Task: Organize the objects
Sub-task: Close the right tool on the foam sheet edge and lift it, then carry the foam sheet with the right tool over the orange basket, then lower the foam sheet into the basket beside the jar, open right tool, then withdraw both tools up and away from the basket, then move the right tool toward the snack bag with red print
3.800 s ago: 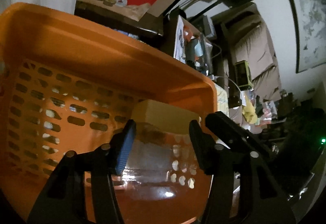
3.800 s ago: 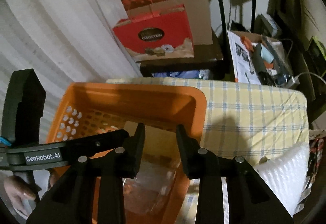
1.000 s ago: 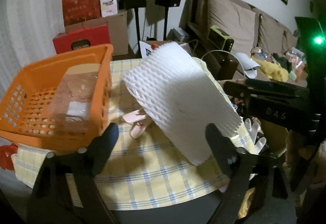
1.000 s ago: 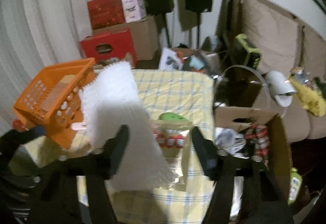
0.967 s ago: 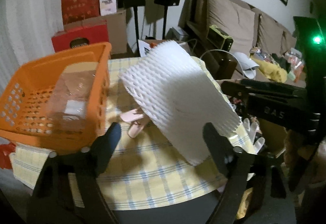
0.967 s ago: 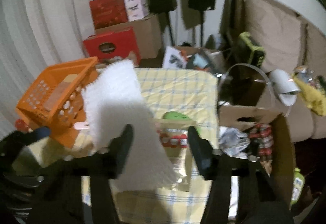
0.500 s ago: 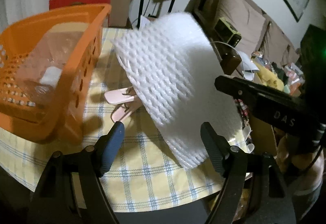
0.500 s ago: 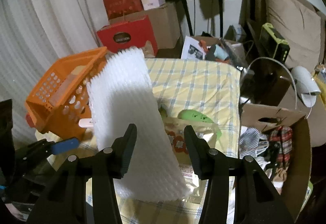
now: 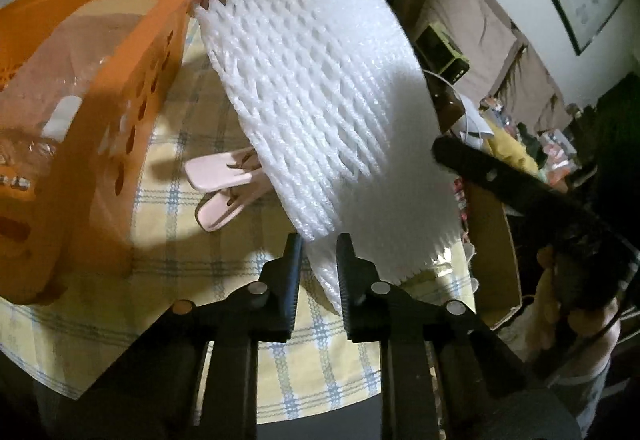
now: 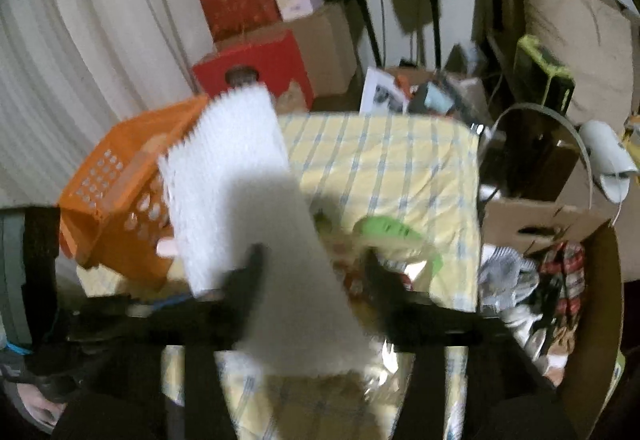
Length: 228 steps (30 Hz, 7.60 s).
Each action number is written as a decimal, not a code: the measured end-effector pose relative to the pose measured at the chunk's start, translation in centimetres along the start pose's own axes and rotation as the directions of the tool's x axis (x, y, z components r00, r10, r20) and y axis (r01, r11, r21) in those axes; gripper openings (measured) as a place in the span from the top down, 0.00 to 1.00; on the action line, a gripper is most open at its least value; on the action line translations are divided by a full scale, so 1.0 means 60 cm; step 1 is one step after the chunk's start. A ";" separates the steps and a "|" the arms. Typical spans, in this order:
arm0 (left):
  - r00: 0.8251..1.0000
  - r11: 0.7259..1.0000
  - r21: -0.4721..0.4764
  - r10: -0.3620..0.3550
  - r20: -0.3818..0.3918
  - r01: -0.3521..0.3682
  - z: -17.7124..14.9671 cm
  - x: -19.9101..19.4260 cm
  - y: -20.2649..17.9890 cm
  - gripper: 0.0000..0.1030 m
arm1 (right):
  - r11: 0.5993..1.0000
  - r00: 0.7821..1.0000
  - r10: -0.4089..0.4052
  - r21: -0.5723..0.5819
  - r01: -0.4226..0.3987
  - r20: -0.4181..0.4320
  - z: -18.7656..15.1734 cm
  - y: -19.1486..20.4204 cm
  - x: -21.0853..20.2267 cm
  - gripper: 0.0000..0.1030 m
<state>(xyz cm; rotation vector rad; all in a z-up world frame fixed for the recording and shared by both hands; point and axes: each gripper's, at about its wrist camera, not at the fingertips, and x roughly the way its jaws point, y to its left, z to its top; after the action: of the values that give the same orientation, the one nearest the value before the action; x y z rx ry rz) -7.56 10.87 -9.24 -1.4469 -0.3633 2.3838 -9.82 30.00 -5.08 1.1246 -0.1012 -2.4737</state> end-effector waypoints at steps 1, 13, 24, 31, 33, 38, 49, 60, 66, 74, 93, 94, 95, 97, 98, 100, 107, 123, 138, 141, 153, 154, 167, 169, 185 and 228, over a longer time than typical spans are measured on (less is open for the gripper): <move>1.000 1.000 0.005 0.004 0.001 -0.004 0.000 -0.001 -0.001 0.86 | 1.000 1.000 0.009 -0.007 -0.009 0.005 0.004 0.000 0.001 0.26; 1.000 1.000 0.019 0.010 -0.008 -0.010 0.001 -0.008 0.007 0.88 | 0.984 0.981 0.160 -0.062 -0.167 -0.108 0.000 -0.001 0.053 0.75; 0.998 0.994 0.111 -0.029 0.056 0.022 0.007 -0.081 -0.013 0.95 | 0.982 0.985 0.168 -0.083 -0.171 -0.035 0.000 0.015 -0.012 0.87; 0.993 0.984 0.174 -0.056 0.108 0.036 0.048 -0.163 -0.021 0.95 | 0.981 0.984 0.173 -0.095 -0.168 0.047 0.039 0.056 -0.073 0.87; 0.992 0.981 0.193 -0.042 0.115 0.020 0.060 -0.181 -0.018 0.95 | 0.982 0.984 0.167 -0.103 -0.160 0.059 0.051 0.076 -0.082 0.87; 0.992 0.980 0.198 -0.017 0.129 -0.009 0.080 -0.221 0.014 0.95 | 0.983 0.985 0.162 -0.092 -0.156 0.058 0.077 0.127 -0.078 0.88; 0.994 0.976 0.202 0.070 0.082 -0.085 0.115 -0.281 0.114 0.95 | 0.970 0.973 0.230 -0.090 -0.227 0.024 0.136 0.251 -0.014 0.88; 0.985 0.972 0.163 0.167 0.036 -0.171 0.134 -0.312 0.257 0.95 | 0.948 0.951 0.305 -0.077 -0.309 -0.058 0.170 0.382 0.101 0.88; 0.971 0.959 0.158 0.240 -0.013 -0.234 0.160 -0.304 0.324 0.95 | 0.941 0.938 0.332 -0.033 -0.337 -0.099 0.175 0.421 0.163 0.88; 0.935 0.931 0.189 0.338 -0.110 -0.314 0.178 -0.265 0.393 0.95 | 0.942 0.925 0.331 0.009 -0.335 -0.187 0.154 0.462 0.244 0.88; 0.873 0.896 0.209 0.433 -0.223 -0.391 0.186 -0.198 0.455 0.95 | 0.968 0.876 0.249 0.107 -0.225 -0.412 0.117 0.503 0.345 0.88; 0.877 0.900 0.202 0.427 -0.222 -0.387 0.185 -0.202 0.460 0.95 | 0.967 0.871 0.255 0.122 -0.224 -0.420 0.117 0.502 0.348 0.89; 0.880 0.904 0.192 0.420 -0.220 -0.383 0.183 -0.204 0.461 0.95 | 0.967 0.868 0.254 0.136 -0.215 -0.428 0.118 0.500 0.350 0.89; 0.880 0.905 0.186 0.418 -0.224 -0.383 0.188 -0.204 0.469 0.94 | 0.962 0.861 0.267 0.171 -0.212 -0.433 0.120 0.493 0.353 0.89; 0.877 0.903 0.184 0.424 -0.226 -0.389 0.187 -0.203 0.470 0.89 | 0.960 0.859 0.273 0.184 -0.212 -0.433 0.121 0.490 0.353 0.89; 0.873 0.898 0.183 0.433 -0.223 -0.399 0.185 -0.200 0.472 0.72 | 0.959 0.862 0.272 0.191 -0.208 -0.427 0.121 0.484 0.349 0.89; 0.875 0.896 0.216 0.431 -0.221 -0.388 0.172 -0.188 0.461 0.58 | 0.970 0.878 0.237 0.145 -0.193 -0.416 0.122 0.489 0.332 0.89; 0.884 0.883 0.267 0.436 -0.165 -0.386 0.189 -0.249 0.429 1.00 | 0.935 0.846 0.339 0.246 -0.255 -0.411 0.123 0.489 0.326 0.89; 0.893 0.898 0.188 0.426 -0.145 -0.398 0.186 -0.233 0.433 0.95 | 0.995 0.899 0.092 0.011 -0.096 -0.427 0.125 0.507 0.313 0.82; 0.884 0.891 0.194 0.441 -0.156 -0.410 0.182 -0.221 0.431 0.71 | 0.995 0.904 0.090 0.008 -0.095 -0.418 0.137 0.516 0.310 0.80; 0.875 0.894 0.194 0.439 -0.203 -0.403 0.159 -0.162 0.437 0.69 | 0.990 0.903 0.082 -0.072 -0.123 -0.421 0.118 0.524 0.313 0.67; 0.876 0.897 0.195 0.434 -0.211 -0.397 0.157 -0.158 0.438 0.79 | 0.989 0.900 0.083 -0.072 -0.126 -0.428 0.113 0.524 0.314 0.67; 0.895 0.905 0.234 0.401 -0.197 -0.354 0.172 -0.185 0.408 1.00 | 0.984 0.889 0.140 -0.039 -0.174 -0.435 0.107 0.531 0.323 0.88; 0.892 0.899 0.249 0.411 -0.189 -0.361 0.177 -0.195 0.401 1.00 | 0.979 0.874 0.187 0.015 -0.202 -0.449 0.114 0.530 0.325 0.88; 0.913 0.927 0.128 0.372 -0.169 -0.354 0.174 -0.202 0.447 0.96 | 0.984 0.883 0.123 -0.059 -0.168 -0.454 0.118 0.541 0.311 0.67; 0.954 0.940 0.165 0.285 0.095 -0.297 0.136 -0.238 0.181 0.02 | 0.976 0.963 -0.211 0.014 0.216 -0.167 0.073 0.145 -0.026 0.23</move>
<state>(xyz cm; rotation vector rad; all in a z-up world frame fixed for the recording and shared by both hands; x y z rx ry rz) -10.23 -5.21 1.83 -1.4215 0.0550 2.6234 -9.18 22.25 0.99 1.4157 0.0315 -2.5584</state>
